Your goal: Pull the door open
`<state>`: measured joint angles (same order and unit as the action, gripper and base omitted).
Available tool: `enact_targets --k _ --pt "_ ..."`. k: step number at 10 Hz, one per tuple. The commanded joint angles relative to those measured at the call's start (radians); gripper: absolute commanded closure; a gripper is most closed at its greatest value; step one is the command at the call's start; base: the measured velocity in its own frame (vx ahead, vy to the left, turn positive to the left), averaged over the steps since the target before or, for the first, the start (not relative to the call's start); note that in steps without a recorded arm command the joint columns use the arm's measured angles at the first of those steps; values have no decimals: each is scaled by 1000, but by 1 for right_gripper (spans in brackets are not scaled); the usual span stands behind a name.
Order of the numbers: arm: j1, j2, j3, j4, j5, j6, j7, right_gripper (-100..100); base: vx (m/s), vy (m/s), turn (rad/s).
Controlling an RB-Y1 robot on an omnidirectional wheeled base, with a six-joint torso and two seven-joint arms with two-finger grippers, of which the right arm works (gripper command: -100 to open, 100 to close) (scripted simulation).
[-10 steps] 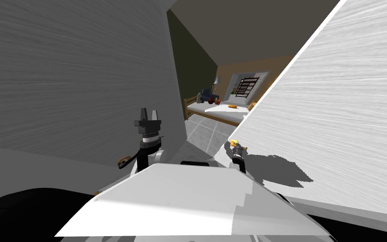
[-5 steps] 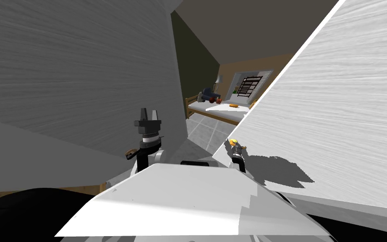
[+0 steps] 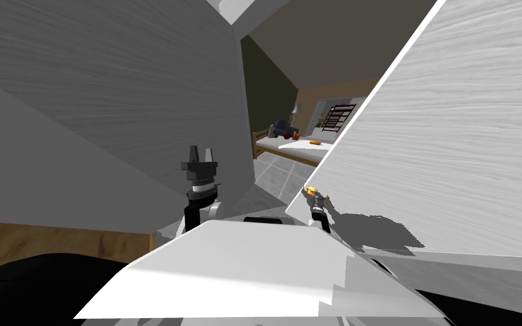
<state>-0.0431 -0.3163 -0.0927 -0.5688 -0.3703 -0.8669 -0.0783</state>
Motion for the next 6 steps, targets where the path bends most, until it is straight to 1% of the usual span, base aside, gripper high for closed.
enact_targets --k 1,2,3,4,6 --pt "-2 -7 18 -3 14 -4 -18 100 -233 -42 91" --pt "0 -10 27 -6 21 -5 -25 100 -243 -27 82" --pt "-6 -7 22 -4 16 -2 -19 100 -106 -2 34" --pt "0 -11 39 -4 25 -7 -34 100 -120 11 90" --pt "6 -19 55 -7 33 -14 -50 100 -207 -26 94"
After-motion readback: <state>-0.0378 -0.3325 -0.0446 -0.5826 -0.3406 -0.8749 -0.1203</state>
